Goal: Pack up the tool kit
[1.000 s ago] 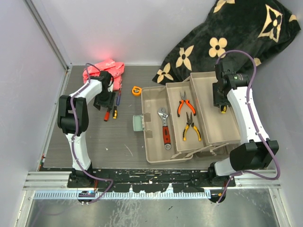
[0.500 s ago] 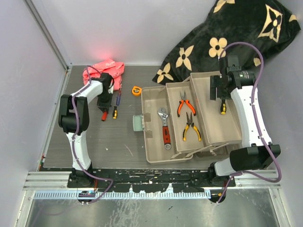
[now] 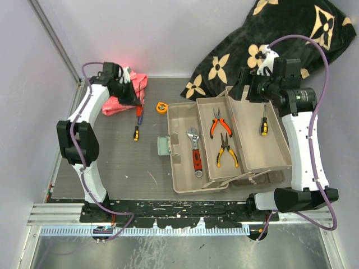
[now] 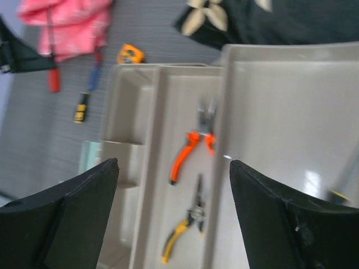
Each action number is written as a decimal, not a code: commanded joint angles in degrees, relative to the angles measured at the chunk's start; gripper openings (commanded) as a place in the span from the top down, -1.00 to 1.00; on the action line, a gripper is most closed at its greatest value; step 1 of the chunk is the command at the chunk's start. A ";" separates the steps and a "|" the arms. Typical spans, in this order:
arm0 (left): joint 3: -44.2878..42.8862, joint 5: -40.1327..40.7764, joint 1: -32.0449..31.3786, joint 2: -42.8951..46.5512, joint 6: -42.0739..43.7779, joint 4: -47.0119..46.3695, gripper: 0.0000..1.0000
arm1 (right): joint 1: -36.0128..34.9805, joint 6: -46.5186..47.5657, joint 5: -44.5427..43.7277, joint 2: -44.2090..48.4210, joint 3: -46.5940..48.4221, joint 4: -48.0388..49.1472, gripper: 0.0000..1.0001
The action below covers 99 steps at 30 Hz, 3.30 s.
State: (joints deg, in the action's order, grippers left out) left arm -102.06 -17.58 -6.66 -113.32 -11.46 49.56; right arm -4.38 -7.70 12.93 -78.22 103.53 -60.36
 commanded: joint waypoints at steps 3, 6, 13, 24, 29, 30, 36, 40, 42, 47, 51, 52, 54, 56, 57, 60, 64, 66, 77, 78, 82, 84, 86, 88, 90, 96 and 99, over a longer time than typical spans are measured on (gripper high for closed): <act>2.24 -29.42 -2.54 10.06 -25.14 -29.01 1.00 | -1.92 -11.44 23.83 1.90 -8.54 22.29 -0.68; 4.19 -32.86 -5.64 11.22 -31.91 -39.66 1.00 | -5.02 -12.45 24.37 1.41 -9.84 24.82 -0.68; 1.24 -34.67 -16.50 10.01 -39.07 -48.52 1.00 | -11.91 -13.48 22.73 -0.70 -10.61 28.43 -0.67; -2.78 -34.81 -23.87 9.47 -42.14 -51.73 1.00 | -13.59 -13.17 21.74 -1.87 -10.51 27.25 -0.50; -2.25 -34.80 -23.93 10.03 -42.51 -52.06 1.00 | -14.15 -12.07 20.92 -2.55 -10.13 24.69 -0.36; -2.07 -34.81 -23.93 10.24 -42.61 -52.18 1.00 | -14.39 -12.07 20.91 -2.60 -10.25 24.68 -0.32; -1.88 -33.91 -23.89 10.47 -41.47 -51.66 1.00 | -15.09 -12.17 21.88 -3.72 -9.74 23.82 0.21; -2.91 -31.51 -23.77 10.09 -40.18 -49.50 0.81 | -15.21 -11.74 19.92 -4.39 -8.82 21.61 0.87; -3.65 -28.61 -23.48 9.95 -38.41 -46.56 0.17 | -15.19 -11.13 16.92 -4.41 -7.65 19.77 0.96; -3.84 -23.92 -19.48 9.68 -36.03 -42.03 -0.58 | -14.02 -7.57 5.83 -5.48 -0.57 9.99 0.98; -1.53 -21.76 -14.70 10.72 -30.95 -36.08 -0.57 | -9.49 -5.00 -5.50 -7.33 5.88 -1.77 0.98; -0.65 -20.75 -13.78 11.06 -28.90 -34.14 -0.56 | -8.16 -4.17 -8.37 -8.09 7.31 -5.02 0.97; 1.05 -19.40 -11.98 11.76 -22.44 -28.36 -0.56 | -6.34 -2.55 -14.37 -9.27 8.61 -11.11 0.93; 3.27 -17.04 -10.68 12.39 -15.51 -24.41 -0.56 | -4.26 -1.67 -19.16 -9.66 7.29 -14.89 0.91; 4.79 -15.68 -10.01 12.72 -12.20 -23.27 -0.56 | -3.37 -1.32 -20.53 -9.55 5.74 -15.86 0.90; 9.16 -12.05 -8.04 13.51 -5.47 -21.20 -0.56 | -1.15 -0.70 -23.14 -8.46 -0.49 -16.36 0.88; 12.32 -7.98 -5.99 12.52 0.73 -17.24 -0.55 | 0.02 -0.12 -25.92 -7.74 -5.26 -15.85 0.88; 12.33 -4.68 -5.81 11.42 3.49 -14.74 -0.55 | 0.16 -0.05 -27.72 -7.89 -6.17 -15.67 0.88; 9.69 6.07 -5.72 5.60 7.42 -7.90 -0.54 | 0.19 -0.37 -27.48 -8.74 -7.54 -16.11 0.45; 9.63 6.59 -5.71 5.21 7.42 -7.61 -0.54 | 0.17 -0.35 -27.32 -8.67 -7.86 -16.13 0.38; 9.23 8.71 -5.78 3.67 7.46 -6.13 -0.55 | 0.16 -0.36 -27.04 -8.27 -8.57 -16.02 0.25; 9.01 10.52 -5.73 3.02 7.59 -5.39 -0.56 | 0.17 -0.32 -26.87 -8.19 -8.62 -16.03 0.22; 9.13 12.93 -5.73 2.51 7.92 -5.10 -0.57 | 0.17 -0.38 -26.71 -8.05 -8.69 -16.03 0.18; 9.40 15.69 -5.77 2.13 8.16 -4.74 -0.57 | 0.16 -0.31 -26.72 -7.86 -8.84 -16.02 0.07; 9.65 18.05 -5.70 1.53 8.63 -4.00 -0.57 | 0.21 -0.43 -26.73 -7.67 -8.87 -16.06 -0.05; 11.27 22.63 -5.72 -0.49 9.27 -2.89 -0.42 | 0.16 -0.60 -26.62 -6.91 -7.18 -16.15 -0.25; 11.91 23.28 -5.72 -1.53 9.28 -2.73 -0.37 | 0.18 -0.68 -26.39 -6.63 -6.32 -16.37 -0.27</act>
State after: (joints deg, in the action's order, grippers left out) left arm -90.50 2.24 -12.62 -113.86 -3.27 46.04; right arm -4.34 -8.36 -13.23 -87.35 94.61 -76.71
